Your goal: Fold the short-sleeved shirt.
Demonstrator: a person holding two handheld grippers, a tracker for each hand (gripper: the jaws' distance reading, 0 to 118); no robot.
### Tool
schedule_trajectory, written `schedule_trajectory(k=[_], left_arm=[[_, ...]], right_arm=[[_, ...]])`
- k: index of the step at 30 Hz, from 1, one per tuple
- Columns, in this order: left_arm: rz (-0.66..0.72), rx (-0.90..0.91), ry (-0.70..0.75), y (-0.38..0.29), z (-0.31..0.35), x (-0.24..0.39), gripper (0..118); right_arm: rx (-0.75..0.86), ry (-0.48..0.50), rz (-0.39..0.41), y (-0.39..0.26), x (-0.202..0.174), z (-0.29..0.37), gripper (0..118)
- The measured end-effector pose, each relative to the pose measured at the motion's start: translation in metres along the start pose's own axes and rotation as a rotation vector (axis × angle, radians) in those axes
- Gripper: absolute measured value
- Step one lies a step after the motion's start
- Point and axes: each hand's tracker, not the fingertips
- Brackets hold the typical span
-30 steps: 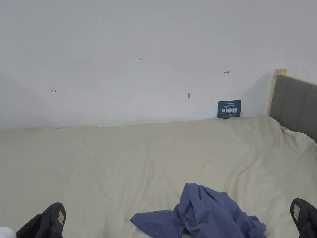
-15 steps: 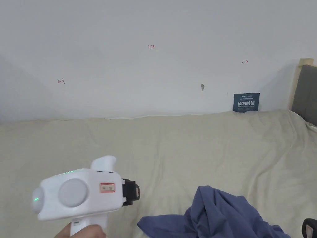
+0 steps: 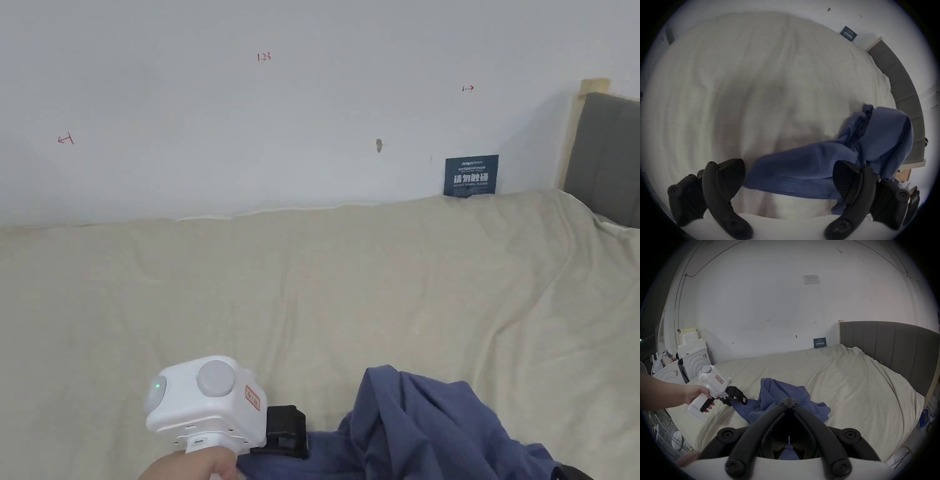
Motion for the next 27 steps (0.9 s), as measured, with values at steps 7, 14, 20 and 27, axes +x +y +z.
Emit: schedule_trajectory(k=[7,14,20,27], left_arm=[[-0.178,0.040,0.205,-0.008,0.002,0.025,25],[-0.124,0.126,0.125,-0.017,0.032,-0.001,4],[-0.137,0.254,0.045,-0.036,0.071,-0.014,4],[-0.154,0.292,0.032,-0.058,0.098,-0.040,4]], right_arm=[[-0.031,0.000,-0.003,-0.006,-0.002,-0.003,0],[-0.004,0.003,0.000,0.000,-0.001,0.000,0],[-0.034,0.104,-0.007,0.069,0.038,-0.053,0],[-0.649,0.077,-0.016,0.121,0.051,-0.231,1]])
